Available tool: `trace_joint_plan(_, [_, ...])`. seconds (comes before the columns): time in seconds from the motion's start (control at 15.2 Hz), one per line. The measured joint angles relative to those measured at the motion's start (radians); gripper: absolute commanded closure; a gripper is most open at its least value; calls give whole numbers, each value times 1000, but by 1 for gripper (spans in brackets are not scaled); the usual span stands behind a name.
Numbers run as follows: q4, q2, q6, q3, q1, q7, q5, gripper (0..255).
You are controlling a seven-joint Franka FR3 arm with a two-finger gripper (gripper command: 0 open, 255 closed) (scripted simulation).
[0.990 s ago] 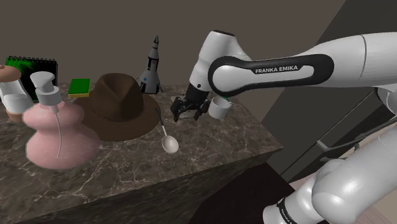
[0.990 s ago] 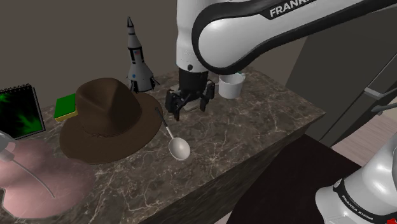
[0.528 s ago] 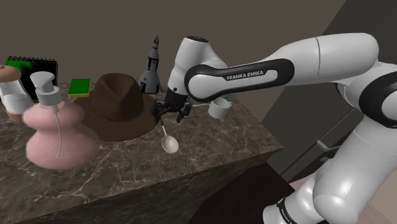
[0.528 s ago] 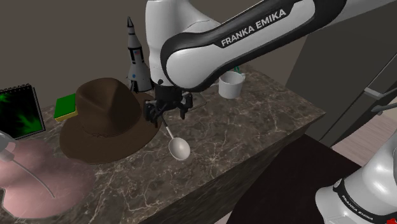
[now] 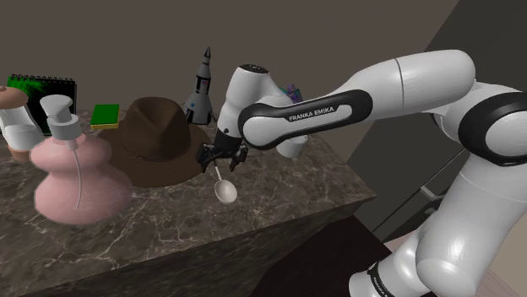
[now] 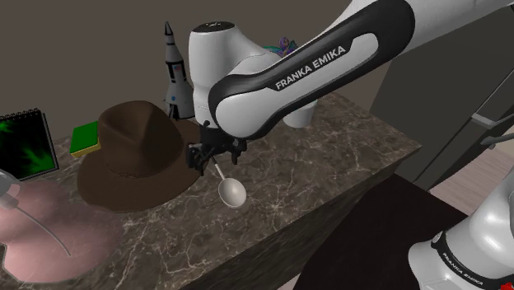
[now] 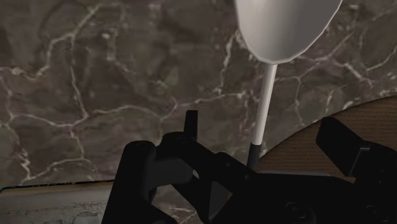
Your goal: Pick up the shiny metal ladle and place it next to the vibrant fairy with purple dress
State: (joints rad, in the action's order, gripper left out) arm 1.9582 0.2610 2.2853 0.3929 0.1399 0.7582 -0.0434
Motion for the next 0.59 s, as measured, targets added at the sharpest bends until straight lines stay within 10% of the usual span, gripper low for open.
trace_joint_plan(0.33, [-3, 6, 3, -1, 1, 2, -3, 0])
trace_joint_plan(0.4, [-3, 6, 3, -1, 1, 2, -3, 255])
trace_joint_plan(0.59, [-3, 6, 3, -1, 1, 2, -3, 255])
